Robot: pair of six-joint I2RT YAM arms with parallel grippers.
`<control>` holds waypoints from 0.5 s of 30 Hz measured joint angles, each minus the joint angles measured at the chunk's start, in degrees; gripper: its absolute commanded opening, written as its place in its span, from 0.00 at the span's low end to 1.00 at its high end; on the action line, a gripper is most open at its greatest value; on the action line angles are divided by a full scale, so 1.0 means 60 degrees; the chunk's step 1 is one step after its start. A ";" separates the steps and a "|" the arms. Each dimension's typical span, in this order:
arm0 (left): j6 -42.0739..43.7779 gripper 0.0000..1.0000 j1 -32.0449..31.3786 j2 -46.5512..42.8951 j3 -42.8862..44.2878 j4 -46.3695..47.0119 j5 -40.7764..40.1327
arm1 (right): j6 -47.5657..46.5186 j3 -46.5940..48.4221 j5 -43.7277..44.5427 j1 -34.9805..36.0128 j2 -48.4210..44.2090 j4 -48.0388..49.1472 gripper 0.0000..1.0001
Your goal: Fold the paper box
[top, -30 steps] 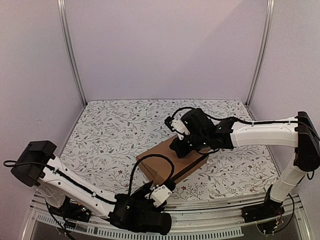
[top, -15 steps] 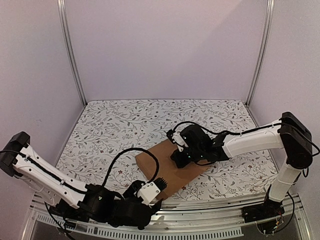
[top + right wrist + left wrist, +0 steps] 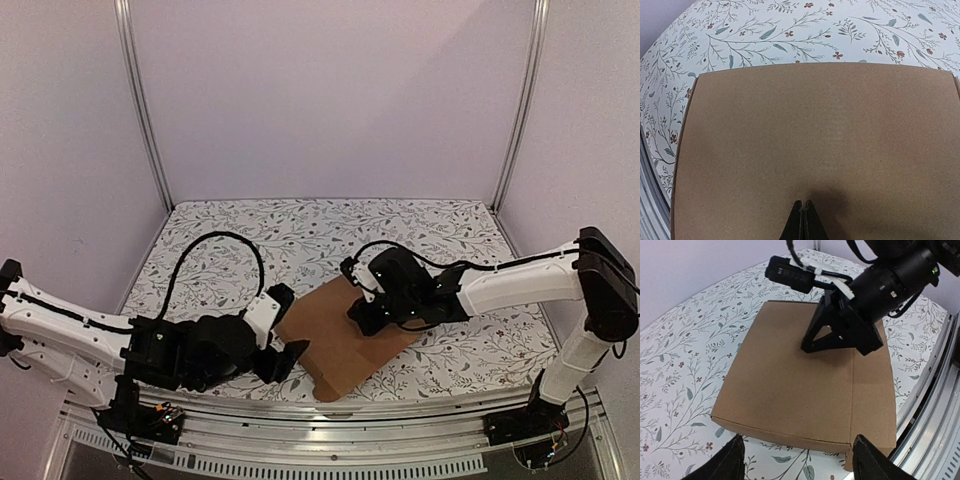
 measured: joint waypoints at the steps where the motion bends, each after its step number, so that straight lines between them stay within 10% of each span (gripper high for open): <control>1: -0.0022 0.72 0.0299 -0.0219 -0.0044 0.0015 0.0200 | -0.0036 -0.0004 0.0069 -0.0004 -0.0200 -0.0233 0.09; 9: -0.0794 0.75 0.2477 -0.0776 -0.0062 0.0255 0.2171 | -0.0535 0.0084 0.0470 -0.0583 -0.2619 -0.1665 0.56; 15: -0.1818 0.89 0.3457 -0.0291 -0.0058 0.0262 0.3621 | -0.0929 0.0350 0.0619 -0.1596 -0.3435 -0.2419 0.74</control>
